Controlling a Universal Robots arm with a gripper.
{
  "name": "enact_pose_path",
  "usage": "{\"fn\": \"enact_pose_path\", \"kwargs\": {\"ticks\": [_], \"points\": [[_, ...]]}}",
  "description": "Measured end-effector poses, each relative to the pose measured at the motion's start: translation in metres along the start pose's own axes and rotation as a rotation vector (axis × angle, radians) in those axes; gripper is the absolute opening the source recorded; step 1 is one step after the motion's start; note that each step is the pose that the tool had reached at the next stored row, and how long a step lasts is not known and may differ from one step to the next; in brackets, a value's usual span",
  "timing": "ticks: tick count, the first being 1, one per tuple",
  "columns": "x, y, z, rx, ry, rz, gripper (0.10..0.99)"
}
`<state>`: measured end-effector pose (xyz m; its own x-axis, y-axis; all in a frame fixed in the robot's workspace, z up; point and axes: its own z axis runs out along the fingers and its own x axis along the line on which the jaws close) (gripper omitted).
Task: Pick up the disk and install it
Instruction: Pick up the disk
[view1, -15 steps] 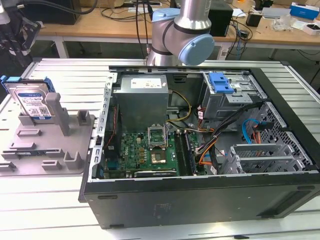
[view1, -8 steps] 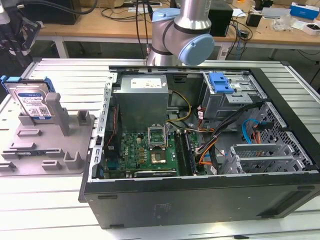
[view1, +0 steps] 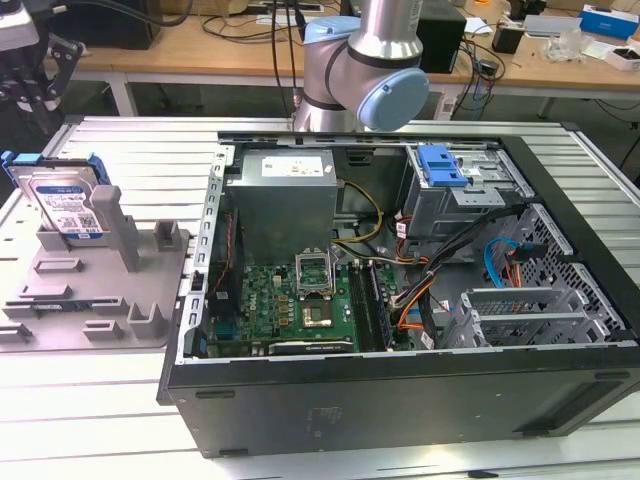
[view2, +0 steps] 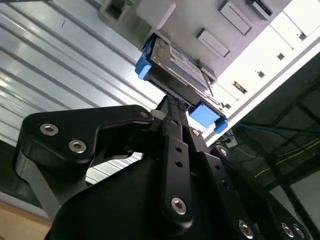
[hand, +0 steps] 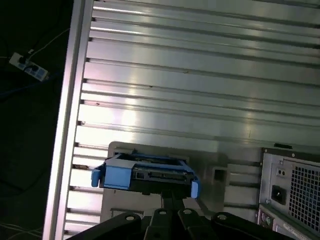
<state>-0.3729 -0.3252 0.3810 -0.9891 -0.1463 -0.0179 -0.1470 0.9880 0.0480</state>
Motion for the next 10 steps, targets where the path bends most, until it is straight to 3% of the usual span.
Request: {"fn": "enact_pose_path", "kwargs": {"ticks": [3,10], "points": [[0.0,0.0,0.0006,-0.002,0.0059,-0.122,0.106],[0.0,0.0,0.0009,-0.005,0.0129,-0.27,0.114]]}}
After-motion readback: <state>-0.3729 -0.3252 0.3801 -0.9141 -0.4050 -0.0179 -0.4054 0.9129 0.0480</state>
